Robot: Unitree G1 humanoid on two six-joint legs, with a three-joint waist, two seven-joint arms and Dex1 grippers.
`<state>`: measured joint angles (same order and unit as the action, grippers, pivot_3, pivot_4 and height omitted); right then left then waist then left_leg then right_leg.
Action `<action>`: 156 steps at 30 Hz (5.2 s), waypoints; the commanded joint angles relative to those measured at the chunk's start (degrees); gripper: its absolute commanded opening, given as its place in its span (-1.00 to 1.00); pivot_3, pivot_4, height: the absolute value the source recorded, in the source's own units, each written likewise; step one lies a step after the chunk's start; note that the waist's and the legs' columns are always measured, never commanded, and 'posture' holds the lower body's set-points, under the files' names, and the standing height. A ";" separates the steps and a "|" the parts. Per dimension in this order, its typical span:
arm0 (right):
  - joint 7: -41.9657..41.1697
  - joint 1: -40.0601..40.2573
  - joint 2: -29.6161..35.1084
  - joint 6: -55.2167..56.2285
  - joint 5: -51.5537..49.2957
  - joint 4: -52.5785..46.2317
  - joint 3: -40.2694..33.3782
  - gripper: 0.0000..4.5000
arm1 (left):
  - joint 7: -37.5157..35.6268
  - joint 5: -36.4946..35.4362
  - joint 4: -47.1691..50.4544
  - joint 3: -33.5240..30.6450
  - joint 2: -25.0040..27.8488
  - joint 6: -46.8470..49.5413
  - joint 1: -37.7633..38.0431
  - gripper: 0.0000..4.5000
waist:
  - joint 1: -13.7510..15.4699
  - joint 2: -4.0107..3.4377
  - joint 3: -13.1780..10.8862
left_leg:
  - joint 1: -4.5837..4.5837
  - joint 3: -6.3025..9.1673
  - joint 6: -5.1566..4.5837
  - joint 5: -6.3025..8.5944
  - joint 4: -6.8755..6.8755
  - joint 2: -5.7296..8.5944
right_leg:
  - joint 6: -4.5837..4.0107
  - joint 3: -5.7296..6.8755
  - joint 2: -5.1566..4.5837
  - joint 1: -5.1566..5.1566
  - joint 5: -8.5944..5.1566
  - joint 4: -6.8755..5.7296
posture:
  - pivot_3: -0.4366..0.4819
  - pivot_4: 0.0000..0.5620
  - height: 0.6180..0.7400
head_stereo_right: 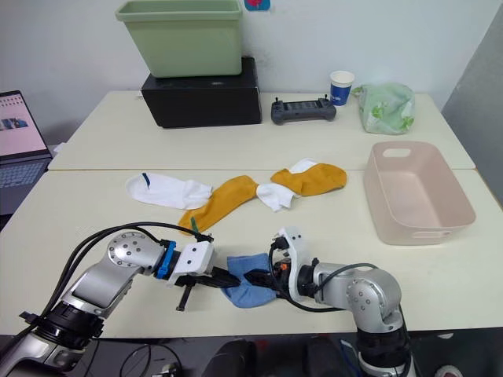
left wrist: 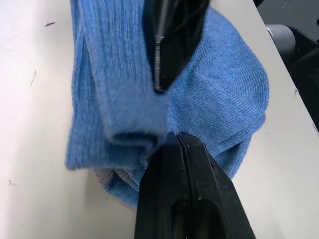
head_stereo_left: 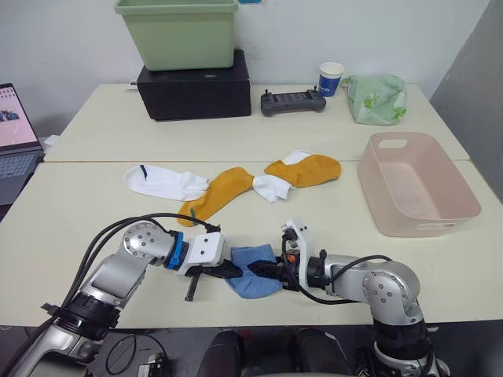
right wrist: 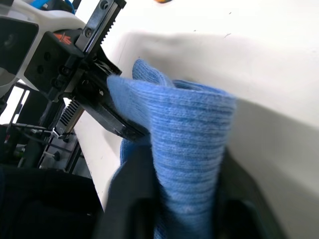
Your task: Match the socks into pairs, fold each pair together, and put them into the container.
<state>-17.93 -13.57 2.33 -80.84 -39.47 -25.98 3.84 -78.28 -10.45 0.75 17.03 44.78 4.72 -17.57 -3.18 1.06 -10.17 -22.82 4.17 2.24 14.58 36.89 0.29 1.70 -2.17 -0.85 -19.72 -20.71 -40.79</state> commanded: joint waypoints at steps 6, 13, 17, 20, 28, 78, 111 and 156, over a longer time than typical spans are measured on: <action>2.02 6.33 7.43 5.78 2.05 -11.56 1.56 -1.00 | 3.70 -8.84 2.55 -4.71 -5.42 10.70 -3.67 -1.00 | 0.51 -0.01 -0.13 | -0.17 0.01 0.00 0.00 0.06 0.06 | 0.01 0.04 -0.07 -0.09 0.00 0.02 | -0.05 -0.47 0.68; 0.33 18.86 17.80 8.75 -1.03 -29.45 -8.67 -1.00 | 13.46 -15.25 5.62 -5.26 -16.62 26.78 -16.75 -0.75 | 1.61 0.13 -0.18 | -0.83 0.10 0.02 -0.01 0.31 0.18 | 0.03 0.19 -0.16 -0.49 0.01 0.04 | -0.05 -0.47 0.68; 2.21 23.77 23.63 13.93 -10.08 -34.02 -19.82 -1.00 | 17.65 -16.83 6.18 -4.72 -22.13 32.63 -21.94 -0.18 | 0.99 0.20 -0.21 | -0.86 0.08 0.02 -0.01 0.34 0.17 | 0.04 0.19 -0.14 -0.48 0.01 0.03 | -0.05 -0.47 0.68; 3.89 25.41 31.80 18.48 -18.11 -34.02 -30.74 -1.00 | 18.60 -17.63 6.97 -4.19 -24.37 34.79 -23.87 0.25 | 0.61 0.20 -0.24 | -0.69 -0.06 0.01 -0.02 0.32 0.17 | 0.03 0.03 -0.12 -0.43 0.02 -0.06 | -0.05 -0.47 0.68; -0.76 24.71 54.67 20.06 -20.54 -25.39 -62.41 -1.00 | 17.78 -17.16 4.93 -4.13 -26.65 32.90 -29.72 0.98 | 1.30 0.25 -0.36 | -0.63 -0.05 0.00 -0.02 0.27 0.15 | 0.03 0.07 0.24 -0.26 0.01 0.09 | -0.05 -0.47 0.68; -35.40 -5.57 65.06 38.58 26.11 -6.75 -27.84 0.36 | 19.26 -14.28 2.26 -8.47 -18.80 26.38 -28.02 1.00 | 1.10 0.15 -0.43 | -0.94 -0.15 0.23 -0.15 1.05 0.15 | 0.16 0.00 -0.15 -0.30 0.14 0.02 | -0.05 -0.47 0.68; -15.07 12.30 37.05 39.10 27.79 -23.52 5.30 1.00 | 22.65 2.98 -15.55 -15.24 -7.61 -1.88 -3.59 1.00 | 1.60 0.18 -0.41 | -1.00 0.02 0.03 -0.04 1.06 0.17 | 0.09 0.16 -0.19 -0.44 0.21 -0.10 | -0.05 -0.47 0.68; -14.92 -11.38 20.11 41.33 32.47 -2.49 18.52 1.00 | 13.87 -6.35 -1.15 -25.04 5.66 1.01 12.18 -0.02 | 1.14 0.10 -0.37 | -0.97 0.06 0.02 -0.03 0.99 0.09 | 0.06 0.18 -0.14 -0.58 0.20 -0.21 | -0.05 -0.47 0.68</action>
<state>-32.04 -24.22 22.27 -39.53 -5.94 -25.51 23.72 -63.43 -16.52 -0.55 -7.02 49.47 6.41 -4.57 -2.04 1.16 -10.54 -23.80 4.23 2.26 14.55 37.89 0.38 1.77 -1.99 -0.99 -20.30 -20.51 -40.99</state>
